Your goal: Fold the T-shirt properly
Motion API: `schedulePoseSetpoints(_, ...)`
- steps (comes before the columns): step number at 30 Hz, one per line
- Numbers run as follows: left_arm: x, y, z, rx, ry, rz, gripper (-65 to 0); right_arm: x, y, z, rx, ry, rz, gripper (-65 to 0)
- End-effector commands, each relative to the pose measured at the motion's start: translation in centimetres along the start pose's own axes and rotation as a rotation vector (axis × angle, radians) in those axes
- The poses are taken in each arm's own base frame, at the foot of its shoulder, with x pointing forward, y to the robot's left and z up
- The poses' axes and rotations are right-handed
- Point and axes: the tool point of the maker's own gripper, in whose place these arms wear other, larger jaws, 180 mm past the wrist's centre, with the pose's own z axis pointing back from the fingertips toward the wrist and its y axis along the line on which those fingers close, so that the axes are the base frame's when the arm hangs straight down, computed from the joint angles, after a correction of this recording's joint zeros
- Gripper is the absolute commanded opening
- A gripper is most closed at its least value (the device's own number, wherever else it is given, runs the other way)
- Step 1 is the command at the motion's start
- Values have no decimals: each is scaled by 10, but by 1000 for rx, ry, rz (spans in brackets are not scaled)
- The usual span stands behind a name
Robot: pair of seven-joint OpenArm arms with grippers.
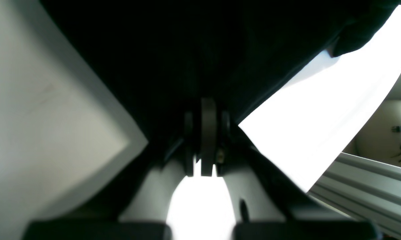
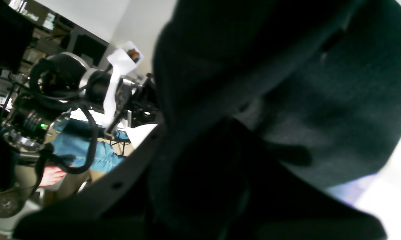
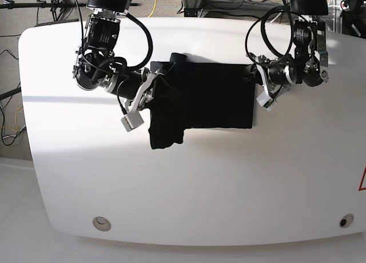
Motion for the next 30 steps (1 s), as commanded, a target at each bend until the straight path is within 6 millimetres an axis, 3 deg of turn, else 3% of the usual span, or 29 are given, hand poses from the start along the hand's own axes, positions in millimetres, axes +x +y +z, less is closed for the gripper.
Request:
schedulePoseSetpoints(1, 0, 6, 4, 23, 15, -17, -647, 13, 15, -5, 52, -40, 25, -647)
schedulePoseSetpoints(13, 0, 15, 13, 49, 14, -23, -649, 14, 19, -7, 64, -33, 32, -647)
schedulePoseSetpoints(30, -9, 14, 11, 43, 38, -17, -647, 9, 33, -24, 112, -7, 62, -642)
